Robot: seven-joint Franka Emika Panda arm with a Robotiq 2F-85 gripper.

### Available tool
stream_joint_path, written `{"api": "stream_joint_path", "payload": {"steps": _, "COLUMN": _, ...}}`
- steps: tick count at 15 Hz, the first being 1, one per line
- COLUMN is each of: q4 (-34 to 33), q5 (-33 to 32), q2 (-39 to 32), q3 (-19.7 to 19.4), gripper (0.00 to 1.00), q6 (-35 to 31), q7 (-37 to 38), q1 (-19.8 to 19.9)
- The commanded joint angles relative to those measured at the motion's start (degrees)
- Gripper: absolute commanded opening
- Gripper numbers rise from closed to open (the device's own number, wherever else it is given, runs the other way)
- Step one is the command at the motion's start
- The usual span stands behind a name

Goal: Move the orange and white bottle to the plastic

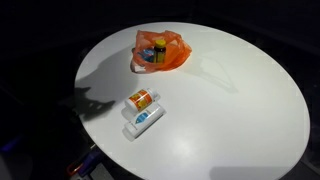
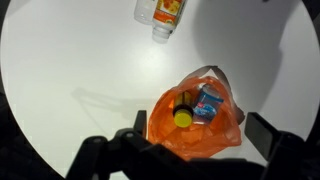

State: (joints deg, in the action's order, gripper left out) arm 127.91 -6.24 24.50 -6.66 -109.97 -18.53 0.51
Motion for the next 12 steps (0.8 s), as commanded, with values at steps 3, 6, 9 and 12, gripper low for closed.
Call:
{"api": "stream_joint_path", "payload": {"steps": 3, "q4": 1.33, "q5": -0.98, "q2": -2.58, "q3": -0.18, "gripper": 1.00, "q6": 2.13, "q7": 3.64, "q1": 2.77}}
{"api": "stream_joint_path", "payload": {"steps": 6, "q4": 3.50, "q5": -1.35, "q2": -3.57, "q3": -0.20, "gripper": 1.00, "q6": 2.81, "q7": 5.78, "q1": 4.27}}
{"api": "stream_joint_path", "payload": {"steps": 9, "q4": 7.15, "q5": -1.02, "q2": -4.38, "q3": -0.37, "gripper": 1.00, "q6": 1.47, "q7": 7.75, "q1": 5.19}}
{"api": "stream_joint_path", "payload": {"steps": 12, "q4": 11.27, "q5": -0.94, "q2": -4.75, "q3": -0.45, "gripper": 1.00, "q6": -1.40, "q7": 10.06, "q1": 5.86}}
